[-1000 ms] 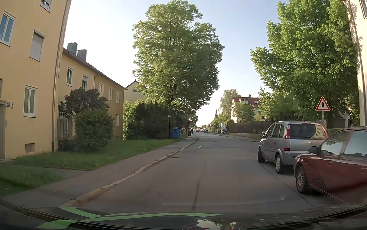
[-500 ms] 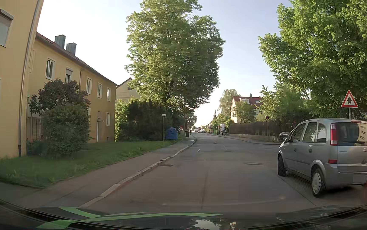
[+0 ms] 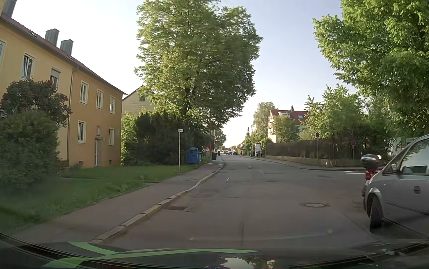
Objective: Follow the waypoints while adhering to traffic rules and regulations
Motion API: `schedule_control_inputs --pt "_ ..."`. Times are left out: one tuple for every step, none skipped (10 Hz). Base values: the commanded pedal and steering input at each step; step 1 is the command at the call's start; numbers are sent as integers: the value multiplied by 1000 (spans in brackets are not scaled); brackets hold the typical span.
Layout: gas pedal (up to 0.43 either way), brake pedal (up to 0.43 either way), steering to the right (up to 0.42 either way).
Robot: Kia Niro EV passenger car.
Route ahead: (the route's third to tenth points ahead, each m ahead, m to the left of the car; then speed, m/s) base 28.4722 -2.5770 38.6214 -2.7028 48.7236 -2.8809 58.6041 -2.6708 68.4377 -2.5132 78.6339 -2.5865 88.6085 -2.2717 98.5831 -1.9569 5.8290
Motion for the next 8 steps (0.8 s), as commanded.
schedule_control_inputs --pt "20 0 20" --pt "20 0 22" --pt "0 0 22" --pt "0 0 22" --pt "0 0 23" --pt "0 0 24" --pt "0 0 26" --pt "0 0 30"
